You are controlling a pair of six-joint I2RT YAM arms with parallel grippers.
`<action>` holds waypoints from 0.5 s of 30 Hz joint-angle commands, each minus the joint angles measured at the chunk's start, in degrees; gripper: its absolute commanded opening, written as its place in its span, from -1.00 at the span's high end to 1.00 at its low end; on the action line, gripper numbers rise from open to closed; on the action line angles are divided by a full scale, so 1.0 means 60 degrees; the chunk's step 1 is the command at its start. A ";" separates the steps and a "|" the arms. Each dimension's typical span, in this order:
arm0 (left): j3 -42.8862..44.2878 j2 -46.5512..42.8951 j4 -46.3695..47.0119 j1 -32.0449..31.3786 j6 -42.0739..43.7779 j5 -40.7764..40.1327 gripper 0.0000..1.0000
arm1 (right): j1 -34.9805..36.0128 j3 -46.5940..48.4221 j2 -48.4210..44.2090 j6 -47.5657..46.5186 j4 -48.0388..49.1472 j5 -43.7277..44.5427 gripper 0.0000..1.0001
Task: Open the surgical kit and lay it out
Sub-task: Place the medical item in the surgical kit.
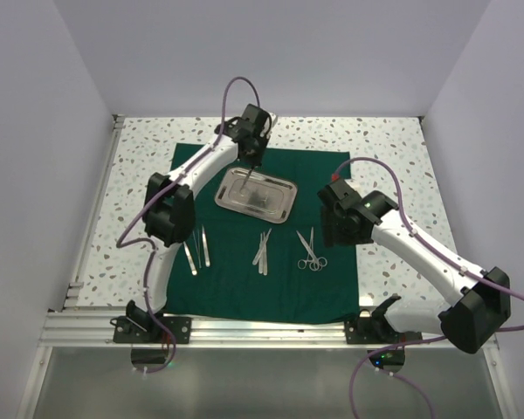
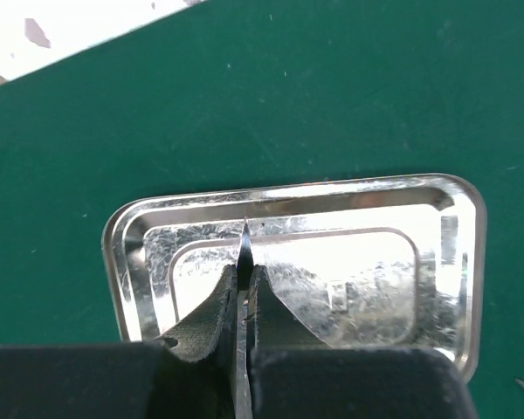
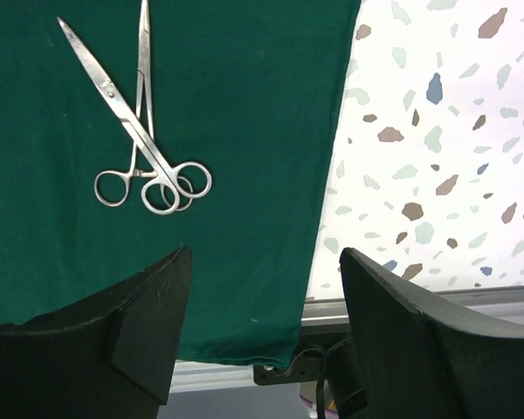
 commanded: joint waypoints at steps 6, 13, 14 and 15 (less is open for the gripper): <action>-0.0628 -0.1589 -0.0106 -0.0217 -0.2145 0.0036 1.00 | -0.0061 0.0640 -0.0455 0.0296 -0.0445 0.0526 -0.47; -0.1653 -0.2350 -0.0166 -0.1682 -0.4372 -0.0552 1.00 | -0.0061 0.2779 -0.1011 0.1541 -0.2219 0.1641 -0.62; -0.1756 -0.2395 -0.0136 -0.1872 -0.4548 -0.0697 1.00 | -0.0047 0.3129 -0.1128 0.1745 -0.2351 0.1714 -0.67; -0.1902 -0.2424 -0.0136 -0.2062 -0.4709 -0.0814 1.00 | -0.0047 0.3263 -0.1317 0.1805 -0.2613 0.1773 -0.75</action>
